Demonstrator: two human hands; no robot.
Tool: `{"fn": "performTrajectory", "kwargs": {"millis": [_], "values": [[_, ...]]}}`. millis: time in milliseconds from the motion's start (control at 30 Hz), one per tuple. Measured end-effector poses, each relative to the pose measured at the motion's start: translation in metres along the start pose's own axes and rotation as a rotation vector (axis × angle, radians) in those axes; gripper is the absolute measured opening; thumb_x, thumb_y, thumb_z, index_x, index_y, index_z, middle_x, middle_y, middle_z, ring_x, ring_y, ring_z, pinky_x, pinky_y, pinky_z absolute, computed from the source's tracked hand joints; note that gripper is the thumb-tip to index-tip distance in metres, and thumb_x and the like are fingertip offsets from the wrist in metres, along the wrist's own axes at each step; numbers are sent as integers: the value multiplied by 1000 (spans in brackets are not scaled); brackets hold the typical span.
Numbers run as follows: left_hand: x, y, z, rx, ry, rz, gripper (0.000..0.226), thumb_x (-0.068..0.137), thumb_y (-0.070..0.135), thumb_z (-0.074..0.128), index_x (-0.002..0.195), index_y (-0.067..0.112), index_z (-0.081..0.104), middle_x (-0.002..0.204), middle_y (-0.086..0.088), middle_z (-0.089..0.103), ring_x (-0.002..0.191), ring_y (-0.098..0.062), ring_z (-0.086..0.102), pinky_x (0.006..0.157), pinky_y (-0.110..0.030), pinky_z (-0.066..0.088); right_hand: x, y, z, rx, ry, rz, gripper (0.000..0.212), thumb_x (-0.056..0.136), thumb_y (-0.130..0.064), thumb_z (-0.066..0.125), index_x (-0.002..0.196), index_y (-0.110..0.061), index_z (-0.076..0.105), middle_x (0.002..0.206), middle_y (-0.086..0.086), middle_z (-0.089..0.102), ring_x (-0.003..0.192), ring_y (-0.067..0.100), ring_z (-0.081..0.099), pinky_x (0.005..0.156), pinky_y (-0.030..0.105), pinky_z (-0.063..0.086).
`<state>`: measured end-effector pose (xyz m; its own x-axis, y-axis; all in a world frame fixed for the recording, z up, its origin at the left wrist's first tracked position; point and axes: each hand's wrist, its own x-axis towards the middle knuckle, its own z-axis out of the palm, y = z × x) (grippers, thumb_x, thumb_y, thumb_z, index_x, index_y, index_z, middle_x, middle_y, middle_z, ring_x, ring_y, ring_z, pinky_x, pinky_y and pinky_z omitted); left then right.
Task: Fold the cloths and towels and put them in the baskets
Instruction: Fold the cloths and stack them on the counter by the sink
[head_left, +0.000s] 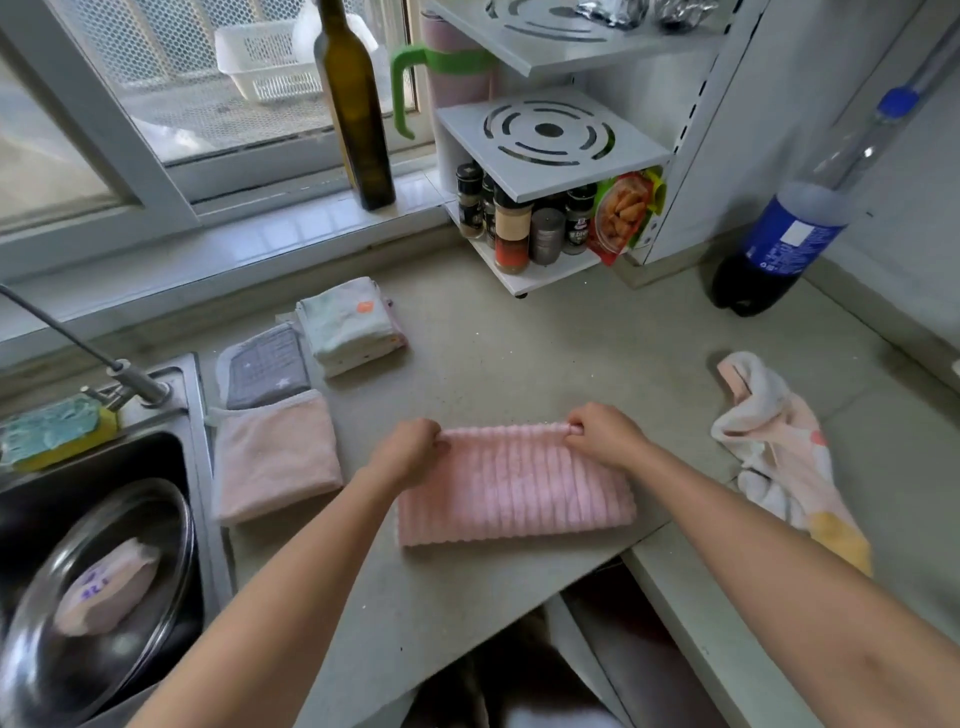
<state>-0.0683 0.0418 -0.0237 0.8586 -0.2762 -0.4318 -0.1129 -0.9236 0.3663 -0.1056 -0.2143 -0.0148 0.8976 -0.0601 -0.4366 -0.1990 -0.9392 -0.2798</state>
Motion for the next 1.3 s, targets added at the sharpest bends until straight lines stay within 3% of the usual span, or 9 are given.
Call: {"fn": "performTrajectory", "kwargs": {"millis": [167, 267, 467, 633, 800, 900, 1000, 1133, 1300], "values": [[16, -3, 6, 70, -9, -63, 20, 96, 24, 49, 81, 12, 56, 92, -11, 65, 76, -22, 54, 65, -29, 39, 22, -3, 5, -21, -22, 31, 34, 91, -29, 54, 61, -23, 41, 66, -2, 48, 67, 20, 48, 51, 27, 30], [22, -5, 8, 108, -17, -80, 18, 93, 20, 49, 83, 10, 61, 92, -11, 66, 78, -24, 57, 66, -31, 42, 29, -4, 7, -29, -31, 38, 18, 92, -31, 53, 78, -20, 55, 80, 1, 56, 75, 21, 54, 61, 29, 40], [28, -8, 12, 110, 10, -77, 29, 95, 25, 48, 68, 16, 51, 69, 1, 54, 65, -17, 51, 50, -25, 33, 32, -5, 14, -47, 8, 24, 24, 94, -36, 54, 90, -15, 64, 84, 1, 63, 79, 19, 60, 74, 33, 53], [19, -3, 14, 147, 102, -45, 21, 96, 27, 48, 93, 12, 62, 93, -4, 64, 82, -20, 60, 67, -30, 48, 25, -8, 15, -56, 55, 54, 22, 96, -33, 52, 97, -14, 63, 96, 3, 66, 86, 20, 60, 80, 35, 51], [-15, 9, 48, 21, 615, 242, 38, 96, 20, 46, 130, 6, 54, 137, -13, 52, 129, -31, 47, 109, -44, 36, -20, -32, 48, 117, 483, -112, 50, 99, -34, 26, 139, -8, 43, 145, 8, 43, 137, 24, 35, 116, 36, 21], [-25, 25, 73, -53, 425, 268, 57, 97, 33, 16, 146, 7, 31, 154, -8, 27, 145, -26, 19, 119, -31, 4, -31, -56, 82, 97, 285, -207, 69, 91, -42, -3, 151, -13, 12, 159, 2, 7, 146, 13, -4, 117, 26, -10], [-14, 15, 95, 81, 254, 219, 64, 89, 46, -7, 146, 17, -2, 158, -1, -2, 144, -17, -12, 114, -26, -21, -19, -53, 105, -42, 204, -203, 69, 86, -47, -12, 149, -20, -7, 157, -3, -13, 143, 10, -18, 112, 23, -21], [-5, -4, 101, 235, 281, 234, 62, 98, 50, 9, 149, 17, 18, 156, -4, 17, 144, -23, 10, 116, -32, -12, -5, -21, 109, -151, 189, -280, 64, 90, -51, -5, 150, -30, -6, 158, -8, -13, 144, 8, -16, 115, 26, -16], [-1, -28, 94, 238, 251, 94, 63, 94, 58, 0, 148, 27, -13, 157, 2, -17, 144, -18, -19, 116, -39, -17, -7, 39, 92, -132, 281, 23, 60, 96, -53, 1, 151, -27, -5, 158, -3, -11, 145, 12, -10, 119, 34, -7]]}}
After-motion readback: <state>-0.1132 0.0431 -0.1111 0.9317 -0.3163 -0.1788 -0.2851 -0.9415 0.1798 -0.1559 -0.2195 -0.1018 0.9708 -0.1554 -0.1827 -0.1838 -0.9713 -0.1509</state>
